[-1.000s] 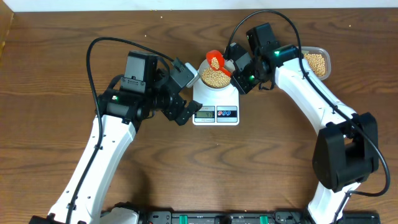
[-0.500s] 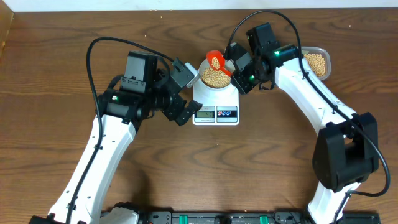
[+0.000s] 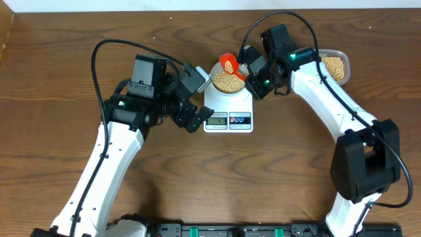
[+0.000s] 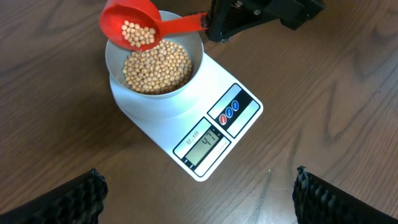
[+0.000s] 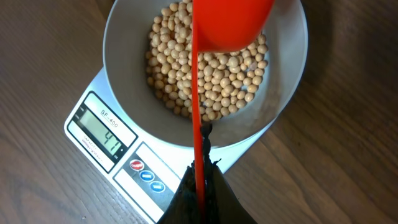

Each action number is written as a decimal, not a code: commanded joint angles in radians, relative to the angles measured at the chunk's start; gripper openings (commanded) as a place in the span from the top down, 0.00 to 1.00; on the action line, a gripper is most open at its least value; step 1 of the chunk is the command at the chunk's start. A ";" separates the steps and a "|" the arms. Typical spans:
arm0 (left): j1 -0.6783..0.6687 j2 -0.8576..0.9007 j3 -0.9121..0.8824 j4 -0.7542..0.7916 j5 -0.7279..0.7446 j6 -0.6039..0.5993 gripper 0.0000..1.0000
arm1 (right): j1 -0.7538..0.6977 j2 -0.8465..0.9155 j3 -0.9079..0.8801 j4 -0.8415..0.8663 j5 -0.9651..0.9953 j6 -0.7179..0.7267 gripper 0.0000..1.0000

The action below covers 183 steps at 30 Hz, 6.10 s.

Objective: Scoop item into bowl and weigh 50g on scale

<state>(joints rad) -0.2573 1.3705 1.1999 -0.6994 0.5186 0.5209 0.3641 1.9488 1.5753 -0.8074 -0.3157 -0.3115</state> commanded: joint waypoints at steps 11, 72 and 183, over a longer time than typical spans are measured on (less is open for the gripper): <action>-0.001 0.001 -0.005 0.000 0.012 0.006 0.02 | 0.003 -0.029 0.001 0.000 0.045 -0.050 0.99; -0.001 0.001 -0.005 0.000 0.013 0.006 0.02 | 0.003 -0.029 0.001 0.005 0.048 -0.072 0.99; -0.001 0.001 -0.005 0.000 0.013 0.006 0.02 | 0.003 -0.029 -0.001 -0.083 0.063 -0.055 0.99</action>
<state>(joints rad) -0.2573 1.3705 1.1999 -0.6994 0.5186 0.5209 0.3641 1.9488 1.5753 -0.8837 -0.2607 -0.3763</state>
